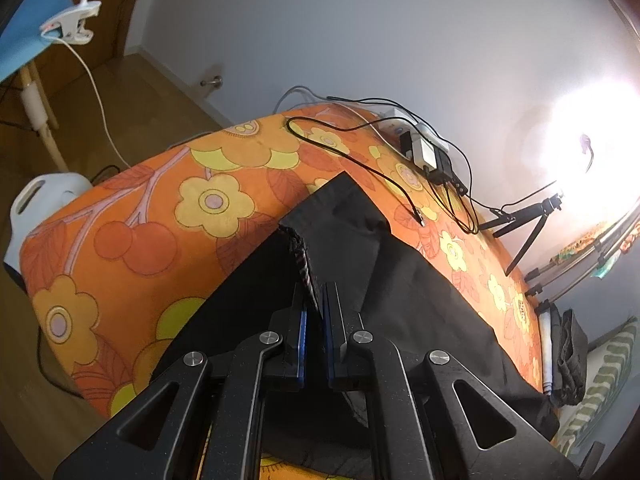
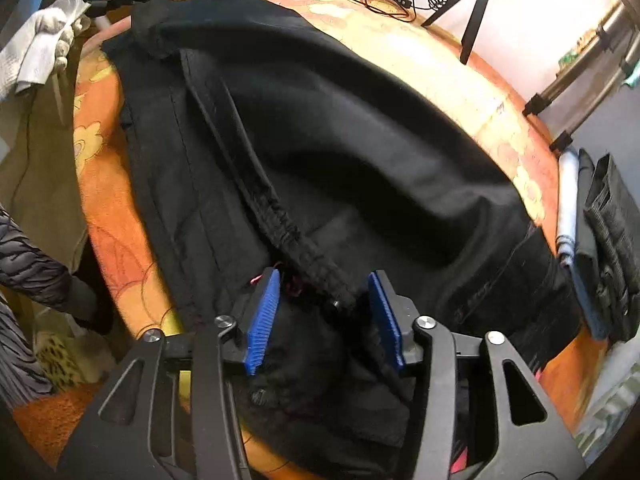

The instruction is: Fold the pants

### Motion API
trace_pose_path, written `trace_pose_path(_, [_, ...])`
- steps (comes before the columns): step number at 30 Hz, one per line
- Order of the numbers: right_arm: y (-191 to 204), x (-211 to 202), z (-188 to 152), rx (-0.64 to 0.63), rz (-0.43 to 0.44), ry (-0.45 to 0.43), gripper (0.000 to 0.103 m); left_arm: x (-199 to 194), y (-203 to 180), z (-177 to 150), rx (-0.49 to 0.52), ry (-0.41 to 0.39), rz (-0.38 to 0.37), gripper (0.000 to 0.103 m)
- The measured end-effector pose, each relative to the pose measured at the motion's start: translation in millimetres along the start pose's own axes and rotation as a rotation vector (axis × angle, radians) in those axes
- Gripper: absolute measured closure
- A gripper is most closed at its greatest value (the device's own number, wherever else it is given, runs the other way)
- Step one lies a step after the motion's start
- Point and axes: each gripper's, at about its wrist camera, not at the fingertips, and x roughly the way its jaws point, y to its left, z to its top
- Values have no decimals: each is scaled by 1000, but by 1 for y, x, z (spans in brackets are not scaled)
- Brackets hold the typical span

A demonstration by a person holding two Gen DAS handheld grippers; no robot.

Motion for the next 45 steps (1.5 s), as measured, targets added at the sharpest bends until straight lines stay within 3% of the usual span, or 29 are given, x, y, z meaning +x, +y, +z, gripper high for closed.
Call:
trace_pose_path(1, [0, 2, 2, 2, 1, 1, 54, 1, 0, -1, 0, 2, 1, 98])
trace_pose_path(4, [1, 4, 7, 13, 45, 6, 70, 2, -3, -2, 7, 4, 1, 97])
trace_pose_path(7, [7, 2, 6, -27, 5, 2, 82, -1, -3, 0, 8, -6, -1, 97])
trace_pose_path(11, [4, -13, 7, -20, -17, -31, 90, -8, 0, 5, -2, -23, -21, 98])
trace_pose_path(16, [-13, -63, 11, 24, -3, -117, 92, -18, 3, 14, -9, -52, -41, 97])
trace_pose_path(19, [-16, -86, 10, 45, 50, -139, 92, -16, 11, 14, -39, -42, -47, 97])
trace_pose_path(22, [-5, -76, 2, 14, 81, -106, 92, -12, 20, 12, -65, -9, -67, 98])
trace_pose_path(26, [22, -49, -11, -51, 58, -38, 92, -15, 27, 8, -62, 4, -59, 97])
trace_pose_path(33, [28, -35, -22, -34, 83, -2, 92, -11, 40, 3, -74, 44, -55, 92])
trace_pose_path(35, [27, -37, -23, -30, 80, -2, 92, -4, 44, 2, -95, 65, -63, 87])
trace_pose_path(40, [24, -44, -17, -24, 50, -8, 93, 4, 42, -2, -89, 60, -53, 87])
trace_pose_path(43, [21, -52, -15, -28, 22, -19, 93, 1, 41, -3, -108, 36, -56, 97])
trace_pose_path(45, [17, -59, -14, -15, 11, -29, 93, -6, 42, -2, -131, 24, -80, 97])
